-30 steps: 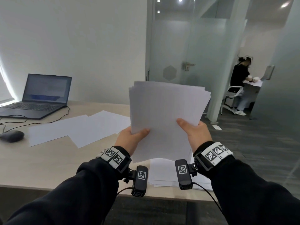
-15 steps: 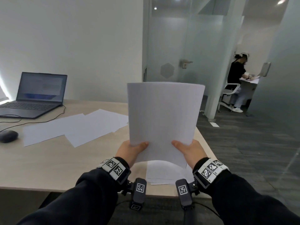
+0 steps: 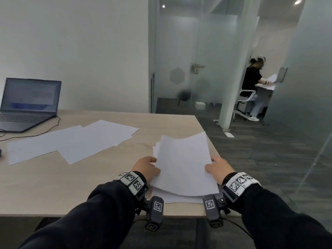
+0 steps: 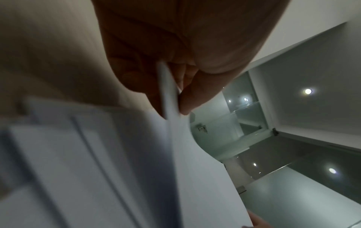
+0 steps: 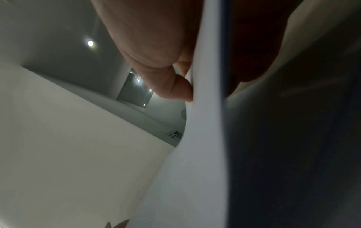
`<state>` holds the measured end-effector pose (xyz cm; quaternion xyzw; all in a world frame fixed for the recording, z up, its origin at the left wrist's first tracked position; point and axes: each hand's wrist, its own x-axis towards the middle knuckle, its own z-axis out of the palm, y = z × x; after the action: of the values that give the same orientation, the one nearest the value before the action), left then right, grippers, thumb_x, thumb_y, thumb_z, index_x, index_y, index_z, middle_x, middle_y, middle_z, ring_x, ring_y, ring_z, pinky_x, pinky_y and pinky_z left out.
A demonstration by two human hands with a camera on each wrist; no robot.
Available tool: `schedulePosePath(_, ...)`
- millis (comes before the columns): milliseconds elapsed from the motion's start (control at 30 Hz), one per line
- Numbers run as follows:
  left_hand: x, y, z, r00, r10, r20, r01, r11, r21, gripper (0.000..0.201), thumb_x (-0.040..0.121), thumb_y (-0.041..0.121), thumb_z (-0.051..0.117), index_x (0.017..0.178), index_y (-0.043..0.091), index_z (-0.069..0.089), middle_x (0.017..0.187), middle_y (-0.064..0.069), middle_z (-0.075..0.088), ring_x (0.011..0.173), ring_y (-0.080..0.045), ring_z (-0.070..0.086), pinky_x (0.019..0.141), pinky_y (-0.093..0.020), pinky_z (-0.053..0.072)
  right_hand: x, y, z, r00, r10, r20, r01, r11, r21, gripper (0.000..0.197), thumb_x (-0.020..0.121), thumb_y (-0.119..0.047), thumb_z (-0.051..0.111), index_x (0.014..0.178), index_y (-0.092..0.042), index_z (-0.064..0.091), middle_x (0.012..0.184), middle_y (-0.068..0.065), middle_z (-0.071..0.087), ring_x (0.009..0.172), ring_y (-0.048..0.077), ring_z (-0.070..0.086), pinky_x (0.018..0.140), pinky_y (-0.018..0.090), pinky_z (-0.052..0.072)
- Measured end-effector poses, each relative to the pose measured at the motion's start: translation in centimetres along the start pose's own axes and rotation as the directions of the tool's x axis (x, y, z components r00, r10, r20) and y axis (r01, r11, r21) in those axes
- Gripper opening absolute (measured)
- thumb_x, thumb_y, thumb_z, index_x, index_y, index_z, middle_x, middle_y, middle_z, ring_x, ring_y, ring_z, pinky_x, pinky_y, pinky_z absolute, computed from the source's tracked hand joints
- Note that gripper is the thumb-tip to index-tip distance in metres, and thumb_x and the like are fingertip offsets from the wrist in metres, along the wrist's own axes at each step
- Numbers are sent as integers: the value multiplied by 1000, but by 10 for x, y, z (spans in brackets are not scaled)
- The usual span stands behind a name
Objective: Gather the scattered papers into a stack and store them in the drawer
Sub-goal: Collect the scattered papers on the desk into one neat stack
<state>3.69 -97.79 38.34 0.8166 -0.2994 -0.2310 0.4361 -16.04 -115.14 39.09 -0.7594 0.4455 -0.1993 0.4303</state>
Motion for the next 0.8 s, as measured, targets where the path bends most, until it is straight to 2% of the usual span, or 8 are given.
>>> schedulePosePath(100,1,-4,5,1000,-9,-16,11,992,128,48,81,15,66,129,20,59,104,3,61,103,-22,63,94,-30,51,3,11,-1,1000,0,27,2,998,-67,39,87,-7,58,125,-13,63,111,7,70,97,28,69,84,34,55)
schedulePosePath(233,-1,-10,4,998,-60,-23,63,987,146,42,78,17,71,119,20,63,114,-2,65,100,-21,62,84,-26,48,4,16,-8,1000,3,2,-3,997,-82,29,90,-15,60,118,-14,70,102,4,72,91,24,69,76,30,52)
schedulePosePath(367,-7,-11,0,1000,-23,6,21,968,251,55,81,29,71,132,16,55,129,-3,59,116,-21,57,92,-27,43,-1,17,-13,997,41,-64,-47,994,-95,44,92,-26,58,134,-14,58,133,4,61,121,23,57,90,26,37)
schedulePosePath(433,-13,-10,2,999,8,31,-16,967,253,57,84,30,68,137,16,51,136,-3,56,121,-21,55,96,-28,41,-3,17,-12,998,37,-50,-42,994,-103,44,93,-28,57,134,-14,57,135,4,60,118,22,57,92,27,38)
schedulePosePath(533,-23,-8,8,996,34,86,-50,979,198,57,87,29,65,140,18,48,140,-4,52,125,-20,52,95,-26,39,-10,15,-7,1000,23,-21,-25,996,-82,42,93,-28,58,133,-15,57,121,1,62,102,18,57,88,29,41)
schedulePosePath(667,-29,-15,0,993,66,98,-72,996,59,53,88,32,64,138,21,48,137,0,54,121,-17,54,95,-26,38,-17,5,2,996,-63,-67,58,996,-69,36,93,-29,59,128,-18,61,130,1,62,107,14,54,90,29,40)
schedulePosePath(733,-32,-24,-12,994,84,67,-81,996,-47,44,89,31,64,132,23,54,130,6,59,114,-13,56,93,-26,40,-22,-9,11,987,-127,-95,125,992,-20,28,94,-26,59,120,-19,65,123,0,64,103,13,57,80,25,42)
schedulePosePath(800,-34,-35,-31,996,83,15,-79,982,-172,30,90,28,63,119,25,62,118,7,65,108,-13,60,83,-29,47,-29,-28,26,980,-185,-73,189,981,45,21,94,-24,59,113,-20,67,112,-4,66,98,12,58,73,17,40)
